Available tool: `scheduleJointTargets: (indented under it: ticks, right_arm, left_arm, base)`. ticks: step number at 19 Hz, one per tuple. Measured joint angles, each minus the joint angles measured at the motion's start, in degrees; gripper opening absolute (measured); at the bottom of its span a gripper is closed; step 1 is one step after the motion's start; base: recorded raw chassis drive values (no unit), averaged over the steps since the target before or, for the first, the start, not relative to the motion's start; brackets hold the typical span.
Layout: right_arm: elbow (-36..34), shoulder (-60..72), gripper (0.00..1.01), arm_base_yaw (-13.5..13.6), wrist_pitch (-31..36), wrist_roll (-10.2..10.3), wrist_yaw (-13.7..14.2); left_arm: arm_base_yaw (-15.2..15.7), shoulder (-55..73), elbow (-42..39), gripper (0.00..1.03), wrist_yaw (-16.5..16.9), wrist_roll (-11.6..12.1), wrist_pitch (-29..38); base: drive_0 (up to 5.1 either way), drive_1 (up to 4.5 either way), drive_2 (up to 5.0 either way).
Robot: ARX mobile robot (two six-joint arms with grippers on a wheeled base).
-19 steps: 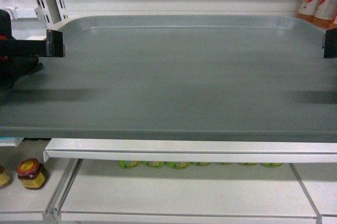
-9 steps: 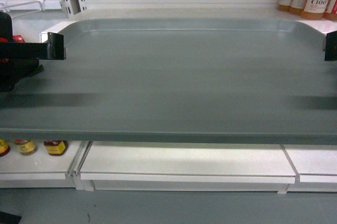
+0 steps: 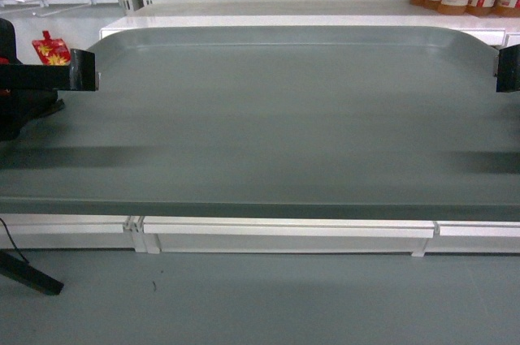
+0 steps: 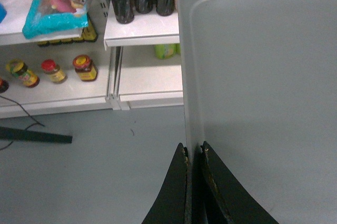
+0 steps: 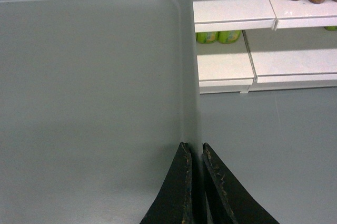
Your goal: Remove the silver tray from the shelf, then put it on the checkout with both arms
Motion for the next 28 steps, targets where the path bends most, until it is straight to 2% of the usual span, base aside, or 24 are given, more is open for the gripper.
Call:
scheduleJointTargets:
  ticks: [28]
  right_arm:
    - [0.11, 0.02, 0.03, -0.07, -0.13, -0.11, 0.02]
  left_arm:
    - [-0.02, -0.07, 0.02, 0.03, -0.04, 0.00, 0.11]
  base:
    - [0.1, -4.09, 4.3]
